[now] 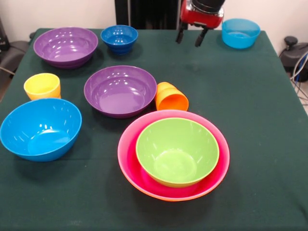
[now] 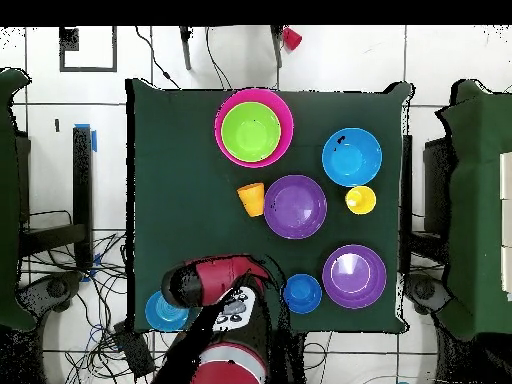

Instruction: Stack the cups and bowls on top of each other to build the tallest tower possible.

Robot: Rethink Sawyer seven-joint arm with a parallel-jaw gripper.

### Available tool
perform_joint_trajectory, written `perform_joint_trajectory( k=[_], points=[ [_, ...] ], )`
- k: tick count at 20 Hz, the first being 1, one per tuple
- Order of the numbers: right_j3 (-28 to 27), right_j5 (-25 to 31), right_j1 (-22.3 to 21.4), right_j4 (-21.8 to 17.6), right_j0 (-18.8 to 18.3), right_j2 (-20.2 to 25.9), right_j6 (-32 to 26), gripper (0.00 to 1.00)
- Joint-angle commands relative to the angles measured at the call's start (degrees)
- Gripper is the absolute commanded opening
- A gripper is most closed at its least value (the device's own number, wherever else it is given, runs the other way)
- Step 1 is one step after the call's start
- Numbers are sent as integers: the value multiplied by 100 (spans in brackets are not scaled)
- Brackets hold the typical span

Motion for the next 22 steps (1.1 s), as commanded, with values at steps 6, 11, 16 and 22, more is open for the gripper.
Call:
perform_joint_trajectory(
  k=[6,11,16,22],
  points=[
    [928,-767,-559,421,239,714,1262,100],
    [1177,-614,-1040,582,215,865,1256,100],
    [1386,-632,-1453,647,5,1141,1126,100],
    [1274,-508,-1759,711,397,825,1177,100]
  ],
)
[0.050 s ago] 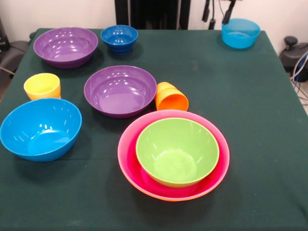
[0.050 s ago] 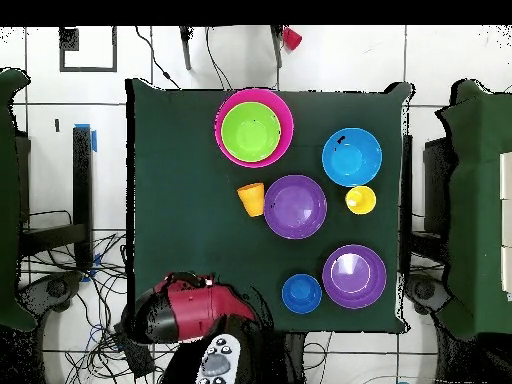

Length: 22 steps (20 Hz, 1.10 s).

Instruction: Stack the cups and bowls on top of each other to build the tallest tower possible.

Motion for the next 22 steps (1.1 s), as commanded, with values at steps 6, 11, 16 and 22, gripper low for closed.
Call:
perform_joint_trajectory(
  k=[6,11,16,22],
  points=[
    [278,-514,-312,203,-64,694,921,100],
    [373,-857,-219,123,-128,749,980,100],
    [318,-1003,-27,128,-10,622,1003,100],
    [623,-824,-175,23,-68,588,851,100]
  ],
)
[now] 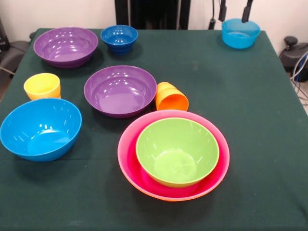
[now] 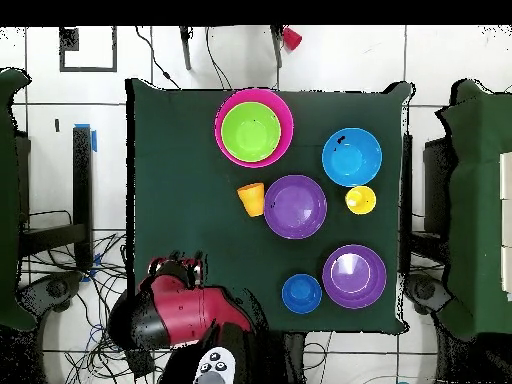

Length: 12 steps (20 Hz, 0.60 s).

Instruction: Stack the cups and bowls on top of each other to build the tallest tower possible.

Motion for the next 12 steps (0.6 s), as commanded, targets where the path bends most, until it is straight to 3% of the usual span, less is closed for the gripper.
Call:
perform_joint_trajectory(
  k=[1,3,6,9,11,12],
  points=[
    [597,-26,217,-71,-82,466,844,100],
    [727,-176,260,-192,-209,513,790,100],
    [753,22,228,-226,-202,388,672,100],
    [853,-95,306,-299,-472,615,607,100],
    [767,-192,378,-372,-262,350,578,100],
    [793,-127,360,-363,-325,403,557,100]
  ],
)
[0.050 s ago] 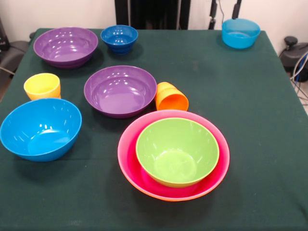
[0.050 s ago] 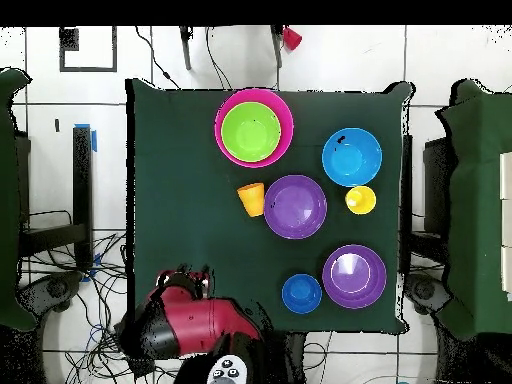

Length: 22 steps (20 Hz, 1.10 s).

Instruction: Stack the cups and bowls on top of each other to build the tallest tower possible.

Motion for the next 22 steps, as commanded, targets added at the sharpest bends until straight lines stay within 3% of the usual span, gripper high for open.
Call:
perform_joint_trajectory(
  k=[1,5,7,10,12,15,22],
  points=[
    [390,-49,347,-336,-151,426,535,100],
    [363,-225,581,-406,-12,220,586,100],
    [291,-469,819,-457,260,-109,652,100],
    [395,-667,920,-460,252,-57,713,100],
    [451,-582,856,-367,513,-251,786,100],
    [645,-565,741,-241,678,-190,908,100],
    [658,-764,1032,86,1173,-287,1179,100]
  ],
)
